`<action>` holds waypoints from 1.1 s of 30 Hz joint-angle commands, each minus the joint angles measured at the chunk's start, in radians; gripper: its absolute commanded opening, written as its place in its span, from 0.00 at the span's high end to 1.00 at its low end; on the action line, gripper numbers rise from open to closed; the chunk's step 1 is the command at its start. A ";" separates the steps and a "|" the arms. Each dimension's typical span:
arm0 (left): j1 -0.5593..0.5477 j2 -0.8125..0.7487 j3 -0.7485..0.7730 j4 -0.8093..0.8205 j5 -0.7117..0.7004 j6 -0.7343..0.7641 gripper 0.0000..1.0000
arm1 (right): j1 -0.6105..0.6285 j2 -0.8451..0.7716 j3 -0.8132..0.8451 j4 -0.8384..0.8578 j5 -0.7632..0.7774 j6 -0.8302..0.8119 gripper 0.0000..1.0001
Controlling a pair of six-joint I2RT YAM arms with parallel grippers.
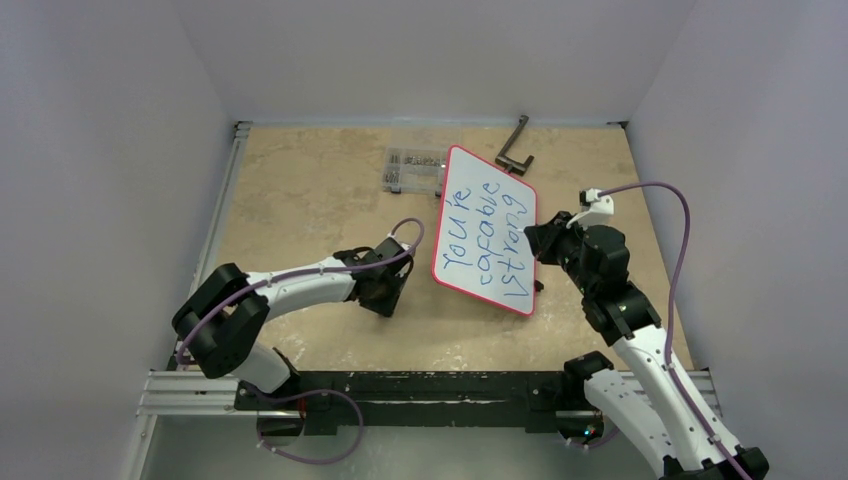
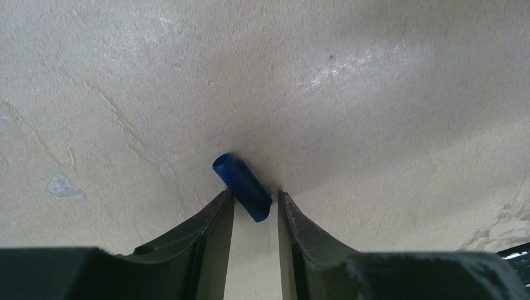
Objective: Write a sentence on the whiteboard
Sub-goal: Pick up the pen cap from the center of the board.
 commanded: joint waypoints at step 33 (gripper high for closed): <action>0.001 -0.376 0.028 -0.061 0.131 0.192 1.00 | 0.002 0.062 0.088 0.164 -0.474 -0.001 1.00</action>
